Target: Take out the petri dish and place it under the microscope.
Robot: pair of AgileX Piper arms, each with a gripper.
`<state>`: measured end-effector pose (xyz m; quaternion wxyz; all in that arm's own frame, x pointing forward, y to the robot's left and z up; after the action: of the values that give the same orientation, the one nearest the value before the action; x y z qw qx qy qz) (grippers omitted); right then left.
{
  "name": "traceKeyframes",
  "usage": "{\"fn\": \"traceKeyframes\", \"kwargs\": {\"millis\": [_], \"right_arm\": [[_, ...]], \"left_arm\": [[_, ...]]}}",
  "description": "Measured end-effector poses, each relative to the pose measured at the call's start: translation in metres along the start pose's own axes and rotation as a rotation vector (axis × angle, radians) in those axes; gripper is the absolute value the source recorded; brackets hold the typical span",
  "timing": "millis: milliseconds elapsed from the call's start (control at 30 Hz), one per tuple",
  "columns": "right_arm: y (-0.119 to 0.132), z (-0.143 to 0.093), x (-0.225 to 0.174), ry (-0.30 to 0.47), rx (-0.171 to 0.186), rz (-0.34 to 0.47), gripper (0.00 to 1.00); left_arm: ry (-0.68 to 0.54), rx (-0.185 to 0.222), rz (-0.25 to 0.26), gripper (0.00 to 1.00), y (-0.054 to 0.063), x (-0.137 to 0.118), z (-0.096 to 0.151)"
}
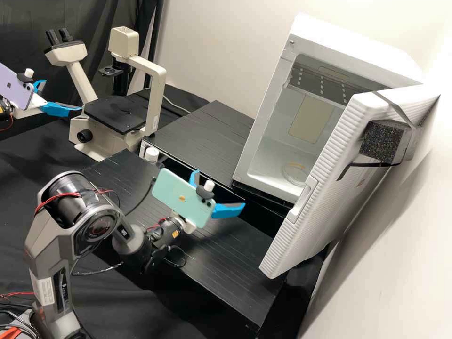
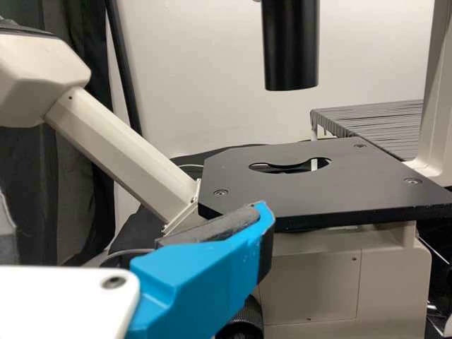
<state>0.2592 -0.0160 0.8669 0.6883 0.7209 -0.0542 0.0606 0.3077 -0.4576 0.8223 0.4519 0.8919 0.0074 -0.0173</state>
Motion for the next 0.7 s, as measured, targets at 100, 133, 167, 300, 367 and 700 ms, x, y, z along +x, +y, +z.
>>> {"fn": "traceKeyframes", "kwargs": {"millis": [100,133,167,300,367,700], "right_arm": [[0.016,0.011,-0.001,-0.026,0.007,0.049,1.0],[0.021,0.013,0.001,-0.028,0.009,0.067,1.0],[0.025,0.016,0.003,-0.035,0.008,0.082,1.0],[0.038,0.024,0.018,-0.036,-0.005,0.123,1.0],[0.041,0.026,0.027,-0.027,-0.011,0.132,1.0],[0.057,0.031,0.08,0.005,-0.076,0.157,1.0]], "left_arm": [[0.0,0.0,0.0,1.0,0.0,0.0,0.0],[0.0,0.0,0.0,1.0,0.0,0.0,0.0],[0.0,0.0,0.0,1.0,0.0,0.0,0.0],[0.0,0.0,0.0,1.0,0.0,0.0,0.0],[0.0,0.0,0.0,1.0,0.0,0.0,0.0],[0.0,0.0,0.0,1.0,0.0,0.0,0.0]]}}
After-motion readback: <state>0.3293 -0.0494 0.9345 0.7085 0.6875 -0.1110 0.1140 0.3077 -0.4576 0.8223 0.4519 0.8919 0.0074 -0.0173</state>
